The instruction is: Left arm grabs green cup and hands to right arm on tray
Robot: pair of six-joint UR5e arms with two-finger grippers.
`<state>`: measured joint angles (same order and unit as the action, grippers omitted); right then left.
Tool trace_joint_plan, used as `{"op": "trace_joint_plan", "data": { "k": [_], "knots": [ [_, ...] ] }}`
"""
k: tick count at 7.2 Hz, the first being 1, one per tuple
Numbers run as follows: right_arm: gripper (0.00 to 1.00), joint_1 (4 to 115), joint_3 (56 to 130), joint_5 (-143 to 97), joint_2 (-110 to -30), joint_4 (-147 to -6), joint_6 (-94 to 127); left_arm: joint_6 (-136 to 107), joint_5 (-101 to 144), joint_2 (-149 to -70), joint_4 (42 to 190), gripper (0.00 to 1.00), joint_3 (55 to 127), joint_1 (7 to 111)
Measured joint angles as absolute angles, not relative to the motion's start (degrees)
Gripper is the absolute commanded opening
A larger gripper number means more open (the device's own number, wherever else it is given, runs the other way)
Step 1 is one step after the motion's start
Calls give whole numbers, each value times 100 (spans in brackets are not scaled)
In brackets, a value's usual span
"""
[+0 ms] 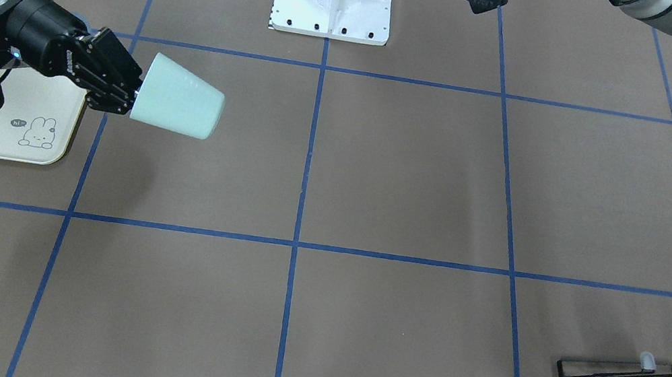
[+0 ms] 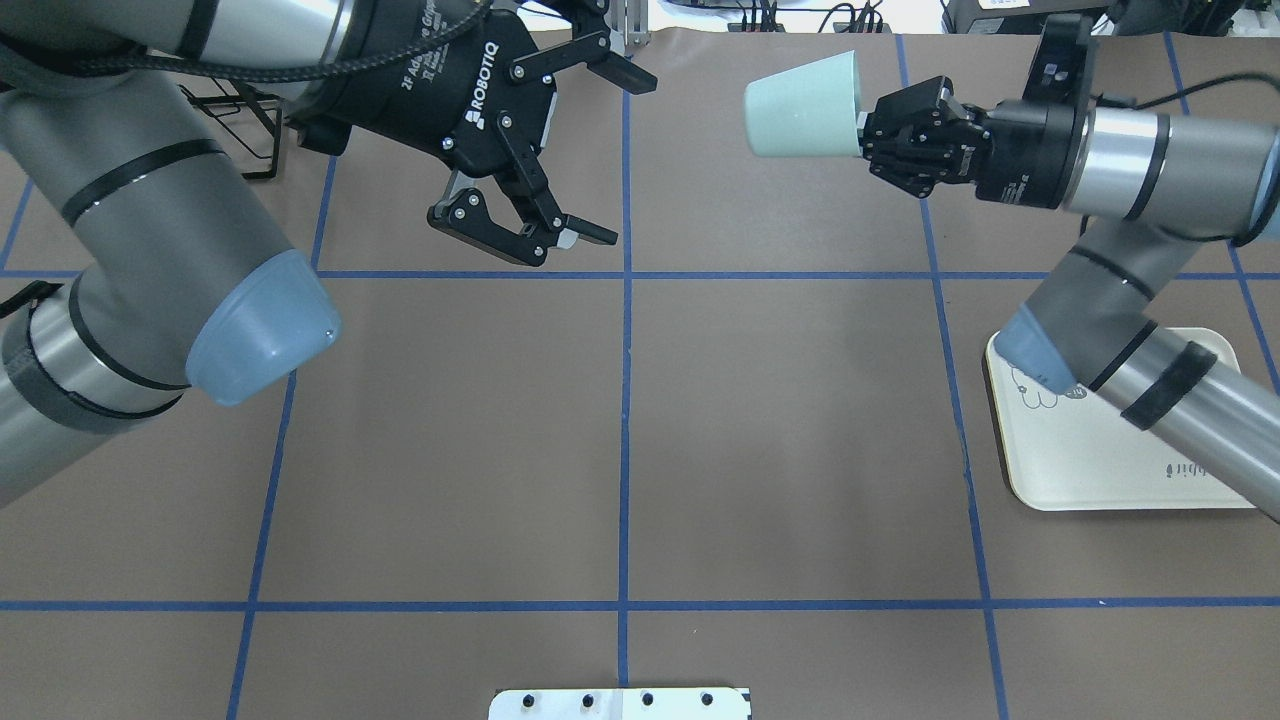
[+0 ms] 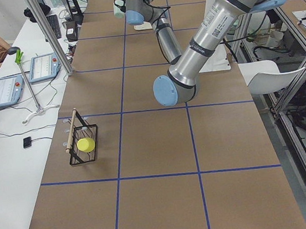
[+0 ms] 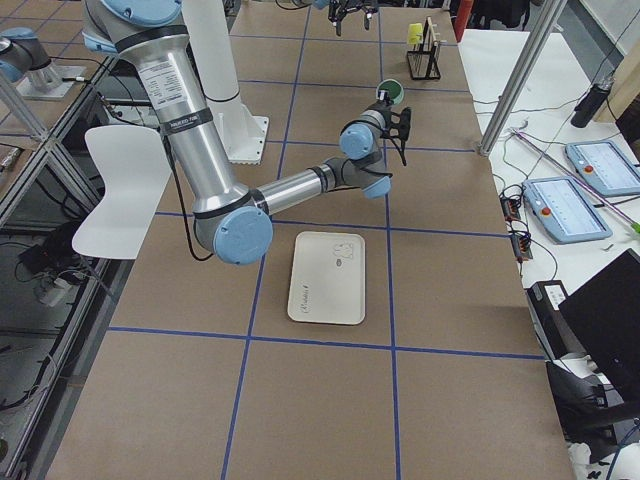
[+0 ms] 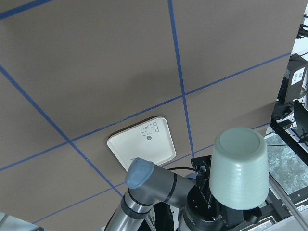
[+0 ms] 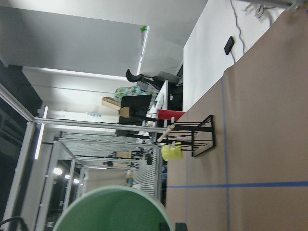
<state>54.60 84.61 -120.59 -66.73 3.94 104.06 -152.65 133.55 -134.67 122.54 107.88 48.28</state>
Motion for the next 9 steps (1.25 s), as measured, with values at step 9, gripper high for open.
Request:
{"op": "trace_joint_plan", "data": {
  "k": [9],
  "knots": [
    [0, 6742, 8890, -12769, -8375, -3807, 3913, -9814, 13318, -13049, 10306, 100, 10211, 6220]
  ]
}}
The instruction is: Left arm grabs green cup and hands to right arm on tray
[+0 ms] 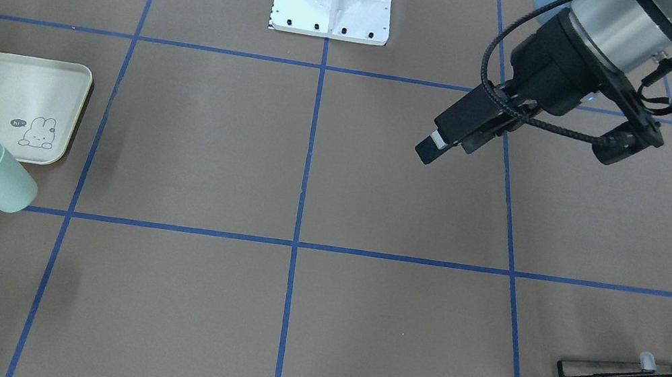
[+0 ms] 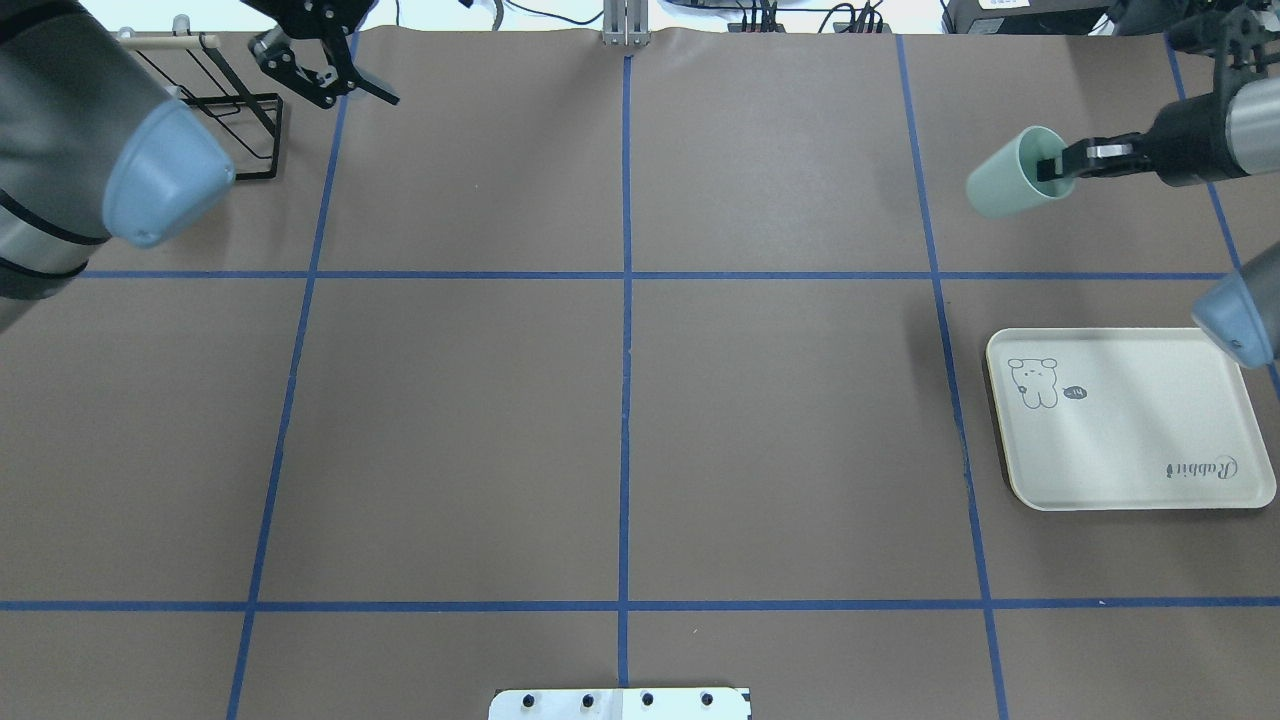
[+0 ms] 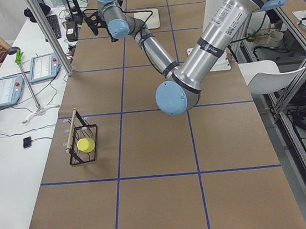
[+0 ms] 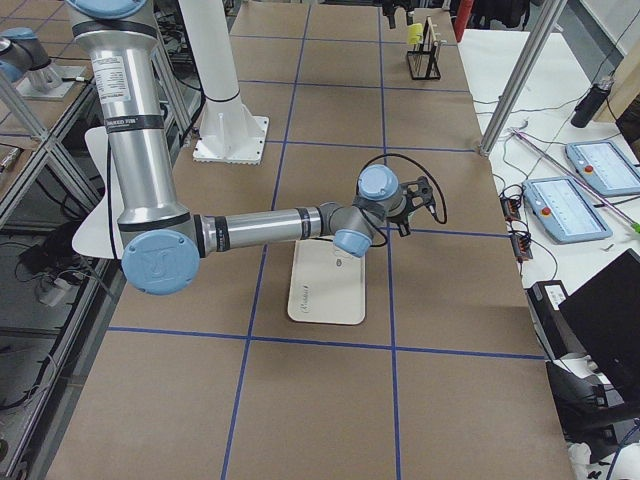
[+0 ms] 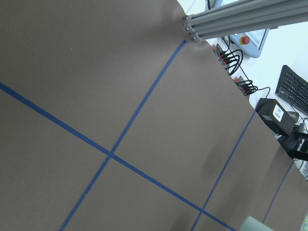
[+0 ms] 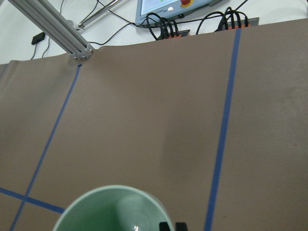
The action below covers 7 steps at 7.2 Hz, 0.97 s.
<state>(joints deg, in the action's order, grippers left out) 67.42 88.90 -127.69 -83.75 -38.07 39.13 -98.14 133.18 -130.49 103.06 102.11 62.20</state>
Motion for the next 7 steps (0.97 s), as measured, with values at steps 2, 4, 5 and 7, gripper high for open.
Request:
{"op": "trace_joint_plan", "data": {
  "k": [2, 4, 5, 7],
  "knots": [
    [0, 6728, 9828, -12361, -9116, -5106, 2630, -9421, 13316, -13037, 9954, 100, 10282, 6397],
    [0, 6551, 10364, -12265, -9631, -5919, 2145, -9344, 13317, -12986, 9856, 100, 10345, 6442],
    [0, 6437, 10420, -12283, -9761, -6033, 2093, -9337, 13321, -12962, 9848, 100, 10367, 6442],
    [0, 6293, 10435, -12430, -9871, -6079, 2076, -9334, 13324, -12934, 9844, 100, 10389, 6443]
  ]
}}
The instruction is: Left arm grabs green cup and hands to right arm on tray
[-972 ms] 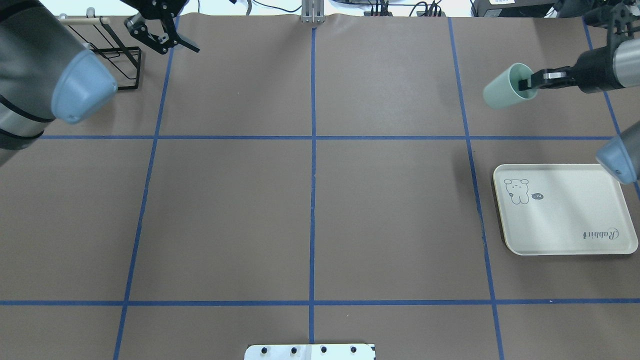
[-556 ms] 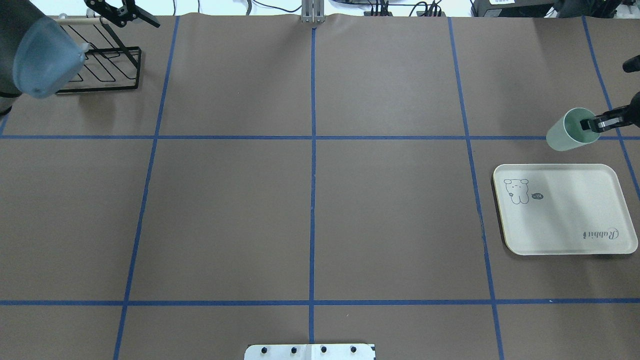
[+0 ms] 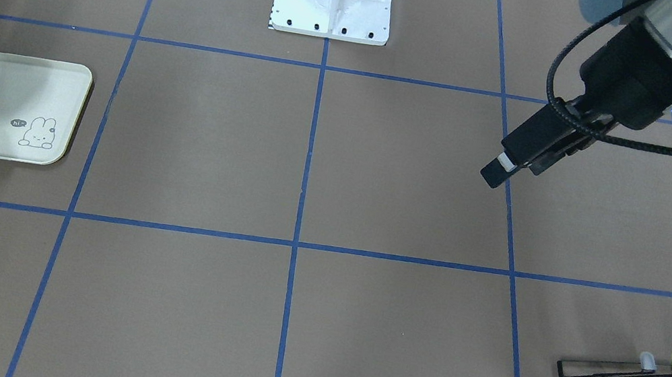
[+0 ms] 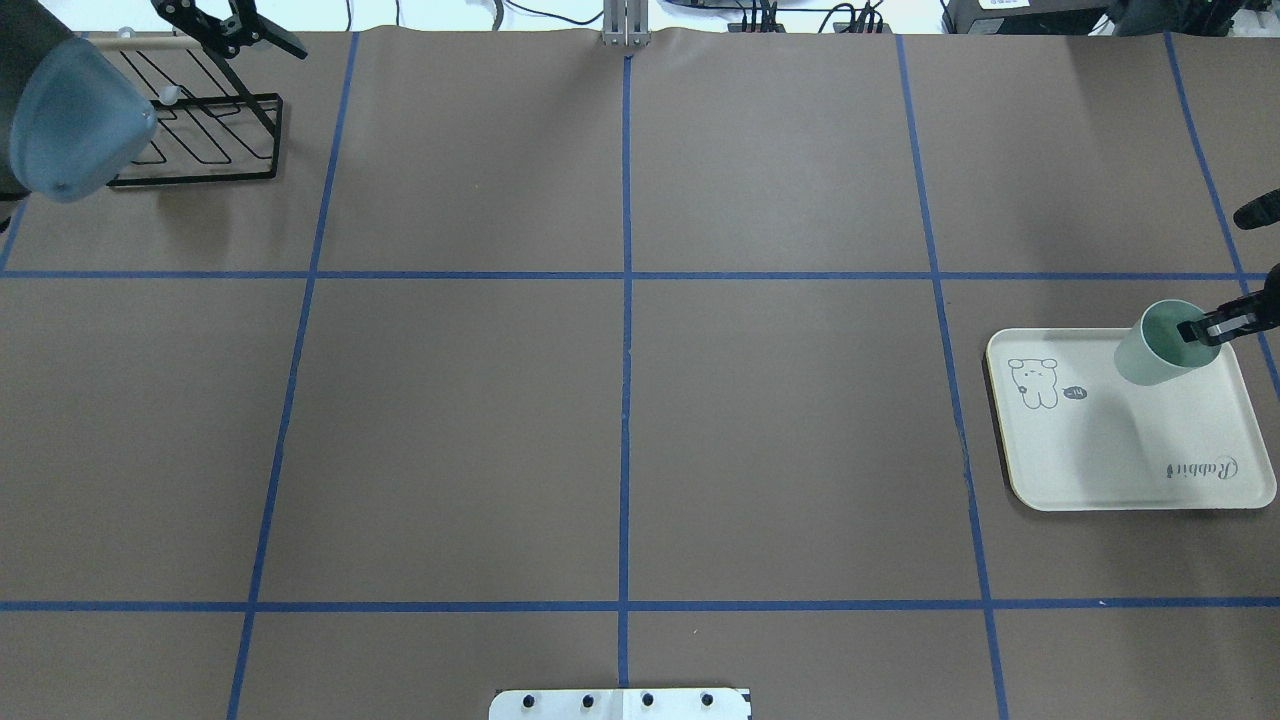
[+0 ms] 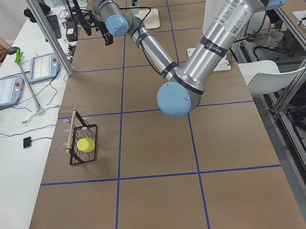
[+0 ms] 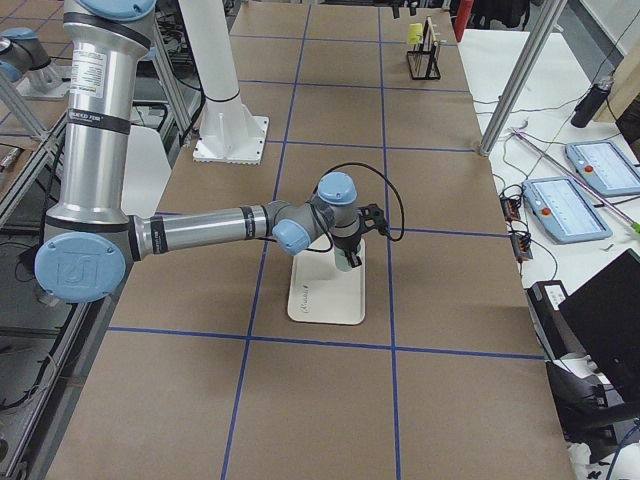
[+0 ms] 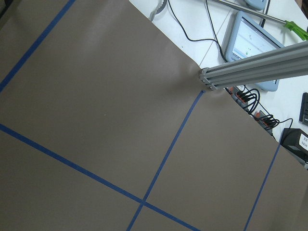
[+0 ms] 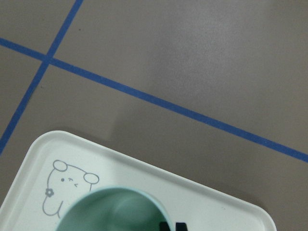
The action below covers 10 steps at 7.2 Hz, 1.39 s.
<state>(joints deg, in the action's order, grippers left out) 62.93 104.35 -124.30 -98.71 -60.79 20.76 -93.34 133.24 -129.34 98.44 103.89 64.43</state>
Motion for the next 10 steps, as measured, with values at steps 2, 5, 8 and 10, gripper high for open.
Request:
{"op": "trace_joint_plan", "data": {
  "k": [2, 5, 8, 10],
  "knots": [
    [0, 6181, 10352, -12522, -9878, -6071, 2076, -9334, 13323, -12895, 9844, 100, 10391, 6441],
    [39, 5952, 10263, -12550, -9865, -6065, 2083, -9326, 13316, -12837, 9844, 100, 10383, 6438],
    [100, 5847, 10210, -12541, -9848, -6051, 2077, -9327, 13219, -12798, 9844, 100, 10417, 6451],
    [100, 5936, 10254, -12697, -9822, -6134, 2077, -9207, 13099, -12605, 9851, 100, 10611, 6473]
  ]
}}
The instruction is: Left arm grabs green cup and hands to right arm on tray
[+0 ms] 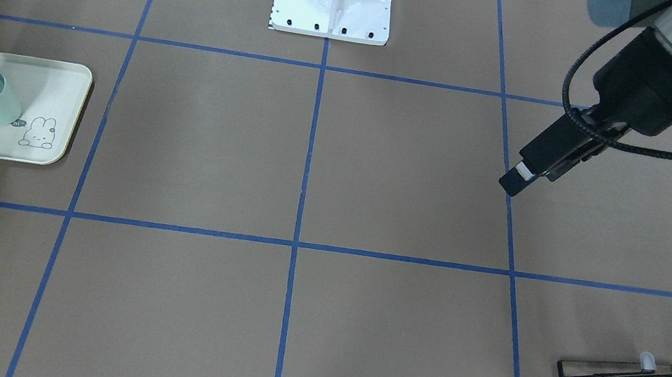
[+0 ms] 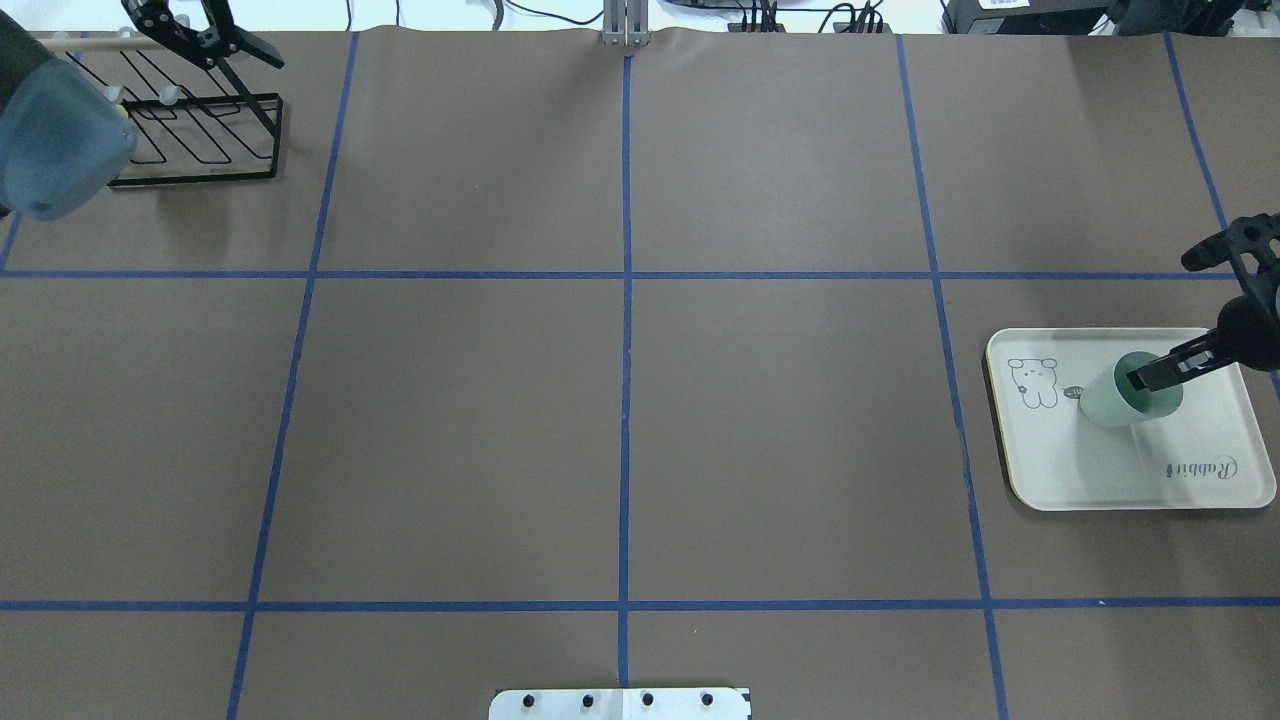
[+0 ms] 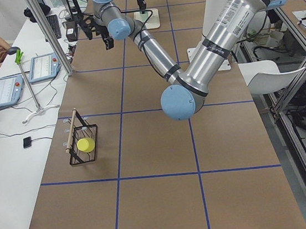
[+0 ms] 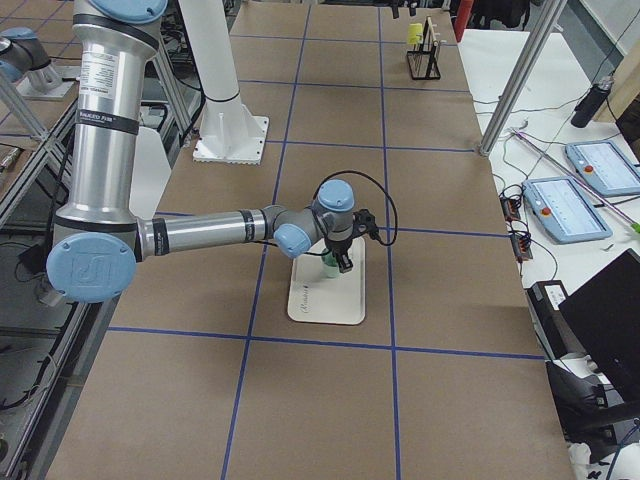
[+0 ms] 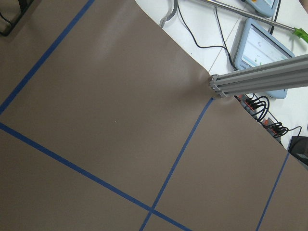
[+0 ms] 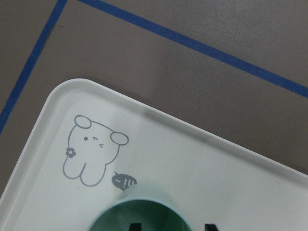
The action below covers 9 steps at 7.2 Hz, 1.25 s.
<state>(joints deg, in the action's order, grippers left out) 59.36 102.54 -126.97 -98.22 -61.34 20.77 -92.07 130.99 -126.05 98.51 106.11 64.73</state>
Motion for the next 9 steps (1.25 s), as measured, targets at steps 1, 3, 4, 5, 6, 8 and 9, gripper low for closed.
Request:
{"op": "trace_joint_plan", "data": {
  "k": [1, 3, 4, 5, 6, 8, 9],
  "knots": [
    [100, 6163, 10289, -13001, -9738, -6357, 2071, -8791, 13061, -12364, 9848, 100, 10800, 6514],
    [100, 6695, 10387, -13375, -9547, -7078, 1722, -7191, 13042, -11463, 9838, 100, 11179, 6722],
    [100, 6989, 10443, -13419, -9457, -7623, 1319, -6047, 13031, -10930, 9836, 100, 11245, 6930],
    [100, 7350, 10492, -13463, -9311, -8300, 891, -4741, 13016, -10374, 9814, 100, 11237, 7203],
    [100, 7768, 10520, -13522, -9187, -8940, 488, -3454, 13006, -9845, 9736, 100, 11197, 7523],
    [100, 8450, 10490, -13540, -9179, -9405, 60, -2179, 13013, -8912, 9601, 100, 11147, 7973],
    [100, 8562, 10466, -13444, -9229, -9436, 11, -2034, 13007, -8503, 9613, 100, 11086, 8063]
  ]
}}
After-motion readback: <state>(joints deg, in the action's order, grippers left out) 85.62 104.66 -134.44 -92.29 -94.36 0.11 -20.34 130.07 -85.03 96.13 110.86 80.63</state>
